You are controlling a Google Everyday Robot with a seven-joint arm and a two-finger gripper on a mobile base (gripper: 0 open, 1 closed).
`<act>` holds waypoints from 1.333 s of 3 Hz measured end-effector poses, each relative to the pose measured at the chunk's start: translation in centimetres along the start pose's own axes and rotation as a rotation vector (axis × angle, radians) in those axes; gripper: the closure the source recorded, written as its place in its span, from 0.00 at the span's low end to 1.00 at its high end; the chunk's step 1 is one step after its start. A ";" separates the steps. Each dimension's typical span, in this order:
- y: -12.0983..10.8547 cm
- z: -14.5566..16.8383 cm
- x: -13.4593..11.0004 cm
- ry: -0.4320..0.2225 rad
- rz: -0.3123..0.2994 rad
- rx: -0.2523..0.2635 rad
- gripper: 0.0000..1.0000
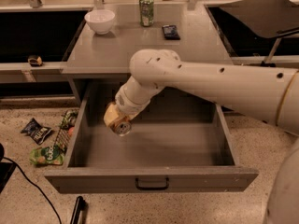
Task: Place orange can into top drawer
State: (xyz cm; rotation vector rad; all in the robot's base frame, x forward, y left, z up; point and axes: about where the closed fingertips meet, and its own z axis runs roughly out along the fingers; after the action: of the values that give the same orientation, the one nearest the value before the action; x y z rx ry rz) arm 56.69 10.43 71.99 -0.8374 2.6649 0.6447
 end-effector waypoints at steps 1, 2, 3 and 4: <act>-0.9 3.4 2.4 0.066 0.048 0.005 1.00; -1.8 6.2 4.1 0.109 0.096 -0.012 0.81; -2.7 7.4 4.7 0.128 0.119 -0.012 0.58; -3.4 7.6 4.9 0.127 0.130 -0.004 0.33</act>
Offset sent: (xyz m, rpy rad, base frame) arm -0.0184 -0.0034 -0.1144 -0.0504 0.2075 -0.0724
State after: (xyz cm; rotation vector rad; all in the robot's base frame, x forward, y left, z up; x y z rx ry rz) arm 55.75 9.37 62.48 -0.7329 2.8525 0.6477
